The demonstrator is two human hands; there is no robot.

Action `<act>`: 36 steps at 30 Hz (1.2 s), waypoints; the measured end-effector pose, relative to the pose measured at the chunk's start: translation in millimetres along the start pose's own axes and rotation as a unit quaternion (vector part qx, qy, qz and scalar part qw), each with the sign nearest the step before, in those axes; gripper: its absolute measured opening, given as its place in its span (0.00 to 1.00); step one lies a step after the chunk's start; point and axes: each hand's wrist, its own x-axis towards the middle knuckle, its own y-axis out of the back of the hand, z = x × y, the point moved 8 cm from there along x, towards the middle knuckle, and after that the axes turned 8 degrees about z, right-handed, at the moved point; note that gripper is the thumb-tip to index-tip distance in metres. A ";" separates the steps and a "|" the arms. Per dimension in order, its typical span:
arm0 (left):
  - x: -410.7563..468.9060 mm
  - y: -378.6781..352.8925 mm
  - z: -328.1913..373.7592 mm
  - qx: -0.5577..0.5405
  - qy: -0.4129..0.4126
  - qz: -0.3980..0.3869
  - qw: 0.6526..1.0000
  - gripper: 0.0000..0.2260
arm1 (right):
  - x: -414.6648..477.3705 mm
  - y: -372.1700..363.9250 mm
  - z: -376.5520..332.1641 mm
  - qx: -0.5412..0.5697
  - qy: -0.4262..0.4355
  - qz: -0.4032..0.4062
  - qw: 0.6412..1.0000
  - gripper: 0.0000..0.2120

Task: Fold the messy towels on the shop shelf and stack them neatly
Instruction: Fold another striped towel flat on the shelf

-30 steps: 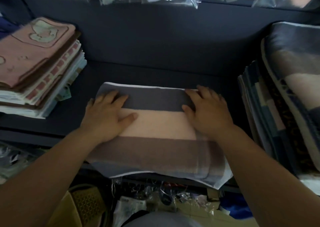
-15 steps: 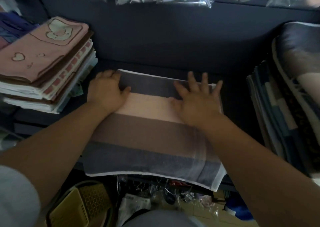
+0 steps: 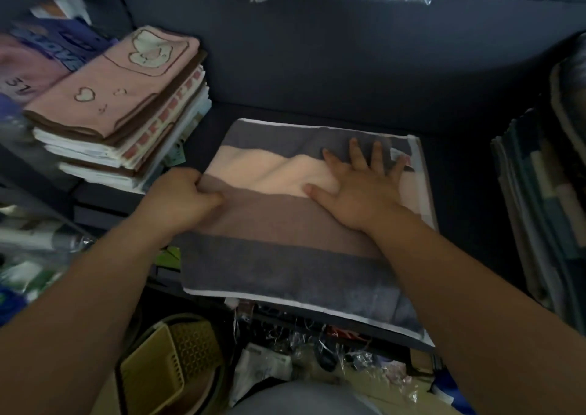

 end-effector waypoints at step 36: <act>-95.8 -89.6 164.5 -0.146 -0.212 -0.214 0.942 0.21 | -31.2 20.0 56.0 0.632 -0.114 0.017 0.766 0.18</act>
